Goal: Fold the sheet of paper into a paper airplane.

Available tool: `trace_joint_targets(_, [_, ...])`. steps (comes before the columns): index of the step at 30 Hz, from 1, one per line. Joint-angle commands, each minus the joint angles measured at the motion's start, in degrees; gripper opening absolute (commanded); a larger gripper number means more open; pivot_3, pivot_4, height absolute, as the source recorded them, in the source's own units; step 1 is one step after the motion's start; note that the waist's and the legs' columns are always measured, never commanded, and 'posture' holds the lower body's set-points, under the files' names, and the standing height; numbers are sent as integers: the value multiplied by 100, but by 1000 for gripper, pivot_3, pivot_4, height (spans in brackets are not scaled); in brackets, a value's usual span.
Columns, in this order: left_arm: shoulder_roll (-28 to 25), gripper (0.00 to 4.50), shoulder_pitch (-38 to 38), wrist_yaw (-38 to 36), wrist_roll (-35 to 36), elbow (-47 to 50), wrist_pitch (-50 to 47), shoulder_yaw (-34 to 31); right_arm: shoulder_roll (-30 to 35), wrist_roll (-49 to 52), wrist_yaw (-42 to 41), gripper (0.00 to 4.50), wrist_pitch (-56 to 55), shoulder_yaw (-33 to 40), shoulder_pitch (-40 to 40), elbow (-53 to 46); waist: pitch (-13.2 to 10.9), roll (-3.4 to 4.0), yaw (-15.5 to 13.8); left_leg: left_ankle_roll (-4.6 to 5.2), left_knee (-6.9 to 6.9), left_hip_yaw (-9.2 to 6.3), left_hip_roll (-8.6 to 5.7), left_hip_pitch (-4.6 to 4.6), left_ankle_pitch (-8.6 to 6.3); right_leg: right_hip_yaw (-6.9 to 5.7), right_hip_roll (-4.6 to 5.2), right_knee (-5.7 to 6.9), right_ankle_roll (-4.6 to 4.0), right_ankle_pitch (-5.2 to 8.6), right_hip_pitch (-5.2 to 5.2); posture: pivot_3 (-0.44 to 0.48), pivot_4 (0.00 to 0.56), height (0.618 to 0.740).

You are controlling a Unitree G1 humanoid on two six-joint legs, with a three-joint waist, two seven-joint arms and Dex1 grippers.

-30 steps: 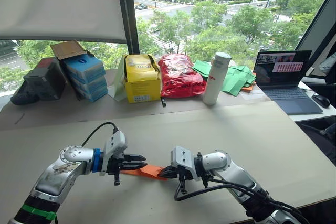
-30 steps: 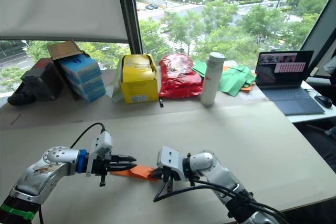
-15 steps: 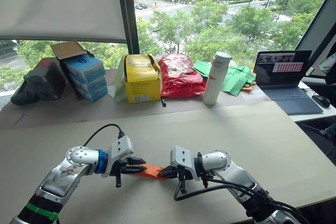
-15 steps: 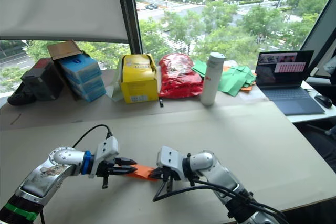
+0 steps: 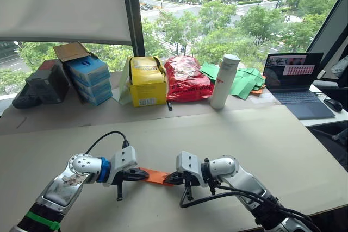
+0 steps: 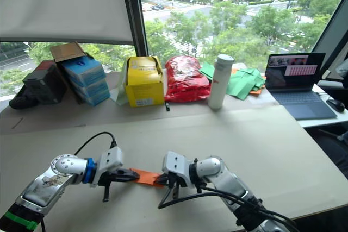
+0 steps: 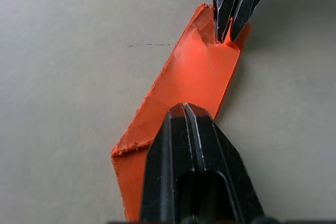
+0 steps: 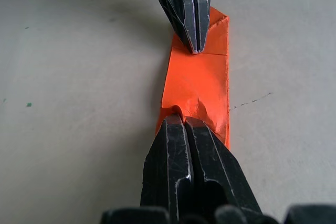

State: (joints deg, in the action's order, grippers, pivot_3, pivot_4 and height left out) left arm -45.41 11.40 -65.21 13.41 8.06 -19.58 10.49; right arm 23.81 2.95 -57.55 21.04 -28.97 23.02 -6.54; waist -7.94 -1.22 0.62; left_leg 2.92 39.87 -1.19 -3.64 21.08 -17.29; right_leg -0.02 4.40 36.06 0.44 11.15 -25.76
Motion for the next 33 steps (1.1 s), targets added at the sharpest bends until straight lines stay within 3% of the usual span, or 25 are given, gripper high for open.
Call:
trace_joint_targets(1, [39,32,-86,68,-203,-180,64,148,158,-54,-16,0,279,-29,-70,-255,0,0,-15,0,0,0,0,0,0,0,1,0,0,0,0,0,150,740])
trace_joint_targets(2, [48,32,-99,73,-220,-199,97,158,163,-40,1,0,302,-18,-66,-305,0,0,-22,0,1,0,-1,0,0,0,1,-1,0,0,1,0,150,740])
trace_joint_targets(9, [83,0,-148,96,-282,-339,293,228,102,553,18,2251,951,503,45,-899,0,1,-35,14,2,0,-1,-1,-8,-1,2,-2,0,0,6,0,150,740])
trace_joint_targets(14, [77,0,-175,116,-311,-437,427,237,-428,1643,119,2251,1767,1186,531,-1211,0,2,-21,17,2,-1,1,-2,-9,0,1,-1,0,0,5,0,150,740])
trace_joint_targets(17, [90,0,-195,126,-330,-483,499,247,-762,1364,482,1435,1649,996,750,-698,3,5,2,16,-3,-4,6,-7,-9,0,-1,0,0,0,6,0,150,740])
trace_joint_targets(21, [100,0,-204,160,-337,-505,540,239,-731,712,675,57,1248,401,860,-168,3,4,-6,14,-1,-4,-2,-7,-8,-5,2,1,0,0,6,0,150,740])
trace_joint_targets(33, [101,0,-305,259,-358,-533,643,202,-590,-197,668,19,956,-507,791,643,7,11,10,11,-5,3,-1,-31,-6,-11,1,-2,0,0,28,0,150,740])
